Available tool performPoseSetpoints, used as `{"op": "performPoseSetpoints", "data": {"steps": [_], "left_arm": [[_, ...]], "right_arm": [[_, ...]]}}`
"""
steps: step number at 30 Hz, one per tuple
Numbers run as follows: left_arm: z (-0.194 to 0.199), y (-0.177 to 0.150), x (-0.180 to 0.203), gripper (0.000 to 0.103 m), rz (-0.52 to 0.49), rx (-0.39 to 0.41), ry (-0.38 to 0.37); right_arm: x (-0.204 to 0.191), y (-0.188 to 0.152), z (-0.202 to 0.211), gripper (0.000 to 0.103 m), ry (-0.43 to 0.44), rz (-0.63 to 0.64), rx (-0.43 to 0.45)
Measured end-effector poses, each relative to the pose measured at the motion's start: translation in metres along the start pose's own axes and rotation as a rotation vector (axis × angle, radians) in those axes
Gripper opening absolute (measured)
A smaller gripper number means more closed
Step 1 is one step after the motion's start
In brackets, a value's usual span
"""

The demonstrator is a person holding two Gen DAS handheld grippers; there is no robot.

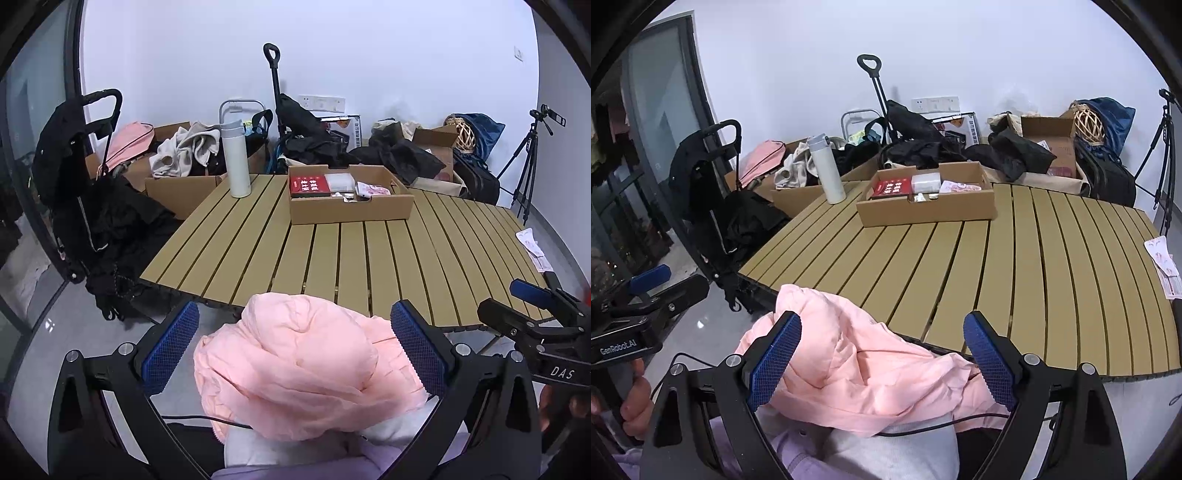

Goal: Organize objects

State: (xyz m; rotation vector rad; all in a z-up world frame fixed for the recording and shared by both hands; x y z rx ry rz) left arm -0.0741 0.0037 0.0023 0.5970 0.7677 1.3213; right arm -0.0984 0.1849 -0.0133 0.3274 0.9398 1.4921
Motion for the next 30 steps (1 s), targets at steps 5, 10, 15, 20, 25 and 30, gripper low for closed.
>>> {"op": "performPoseSetpoints", "data": {"steps": [5,10,15,20,25,30], "left_arm": [[-0.0014,0.0002,-0.0022,0.103,0.000,-0.007,0.004],[-0.0025,0.0000,-0.0033,0.103,-0.003,-0.008,0.000],[-0.0026,-0.0016,0.0012,0.103,-0.031,-0.010,0.001],[-0.0027,-0.0036,0.0053,0.103,-0.048,-0.014,0.033],[-0.0054,-0.0058,0.0049,0.103,-0.034,-0.035,0.018],[-0.0076,-0.0069,0.0029,0.103,-0.025,-0.048,0.014]], "right_arm": [[-0.0002,0.0002,0.0005,0.092,0.001,0.000,0.002],[-0.0008,-0.0007,0.0000,0.092,-0.003,-0.001,-0.001],[0.0000,-0.0002,0.0021,0.092,-0.014,-0.009,0.006],[0.0033,0.0006,0.0016,0.092,-0.027,-0.013,0.002],[0.0012,-0.0018,-0.0009,0.092,-0.033,-0.010,-0.007],[0.0025,-0.0020,-0.0015,0.092,-0.037,-0.012,-0.011]]}}
Point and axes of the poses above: each gripper's, at about its wrist camera, not at the fingertips, and z roughly against the way its jaws point, x to its right, y to its top, the point moved 2 cm from there along -z, roughly the way its jaws point, and after that the axes turned 10 degrees about -z, right-handed, at the moved point
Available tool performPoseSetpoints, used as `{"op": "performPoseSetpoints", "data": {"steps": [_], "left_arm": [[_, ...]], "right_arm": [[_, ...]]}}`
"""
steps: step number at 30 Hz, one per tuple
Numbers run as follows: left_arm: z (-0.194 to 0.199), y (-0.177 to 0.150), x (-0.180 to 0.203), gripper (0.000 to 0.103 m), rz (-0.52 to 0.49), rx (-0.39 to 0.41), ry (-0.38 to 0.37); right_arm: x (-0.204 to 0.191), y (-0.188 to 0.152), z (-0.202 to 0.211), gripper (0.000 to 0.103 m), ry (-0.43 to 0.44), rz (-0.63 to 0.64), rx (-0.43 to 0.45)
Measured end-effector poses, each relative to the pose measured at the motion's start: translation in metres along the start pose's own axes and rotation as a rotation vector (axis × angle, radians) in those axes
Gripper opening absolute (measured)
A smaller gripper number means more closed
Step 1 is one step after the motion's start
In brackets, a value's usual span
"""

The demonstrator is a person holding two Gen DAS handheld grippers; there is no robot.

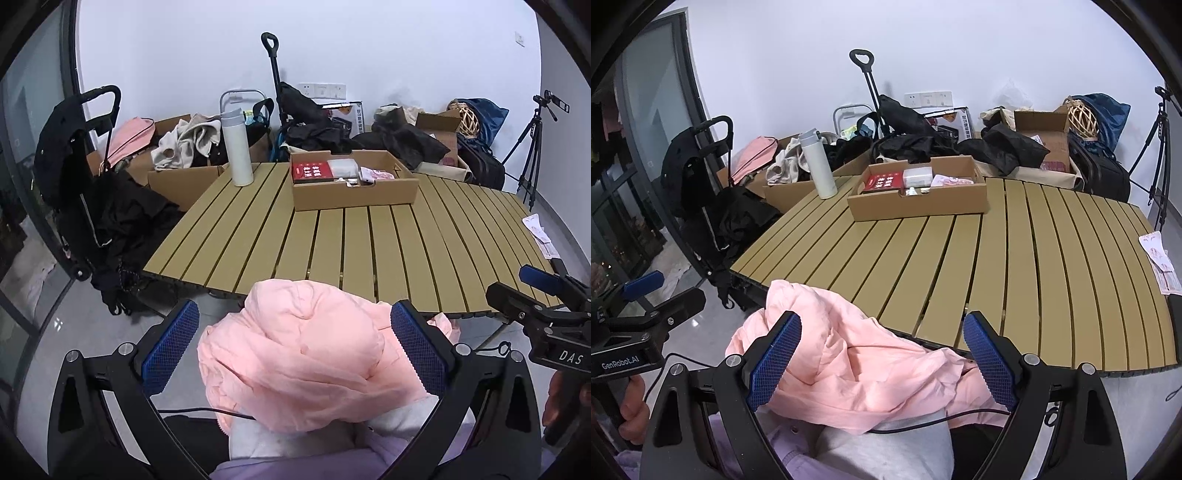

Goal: Organize objects

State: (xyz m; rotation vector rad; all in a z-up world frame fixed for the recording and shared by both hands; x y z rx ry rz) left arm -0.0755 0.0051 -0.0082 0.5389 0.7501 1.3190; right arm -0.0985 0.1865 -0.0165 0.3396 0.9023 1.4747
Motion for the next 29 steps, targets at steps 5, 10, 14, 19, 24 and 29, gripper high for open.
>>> {"op": "performPoseSetpoints", "data": {"steps": [5,10,14,19,24,29], "left_arm": [[0.0000,-0.0002,-0.0008,0.103,0.001,-0.006,-0.014],[0.0010,-0.0001,-0.0023,0.103,0.009,-0.004,-0.069],[0.0002,-0.0006,-0.0048,0.103,0.020,-0.011,-0.064],[0.0000,-0.0010,-0.0079,0.103,0.023,-0.015,-0.055],[-0.0014,-0.0023,-0.0044,0.103,0.003,-0.024,-0.055],[-0.0044,-0.0048,-0.0042,0.103,-0.006,-0.028,-0.087]], "right_arm": [[0.0008,0.0006,0.0001,0.092,-0.006,-0.005,0.001],[0.0009,0.0005,-0.0002,0.092,-0.010,-0.006,-0.001],[0.0009,0.0002,-0.0004,0.092,-0.010,-0.005,0.000],[0.0014,-0.0001,-0.0001,0.092,-0.013,-0.005,-0.001],[0.0017,-0.0007,-0.0024,0.092,-0.026,0.009,-0.009],[0.0048,-0.0025,-0.0067,0.092,-0.065,0.025,-0.020]]}}
Point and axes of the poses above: each gripper's, at about its wrist camera, not at the fingertips, and z roughly against the way its jaws point, x to its right, y to its top, the point moved 2 cm from there along -z, roughly the way its jaws point, and after that the axes turned 10 degrees about -z, right-handed, at the moved point
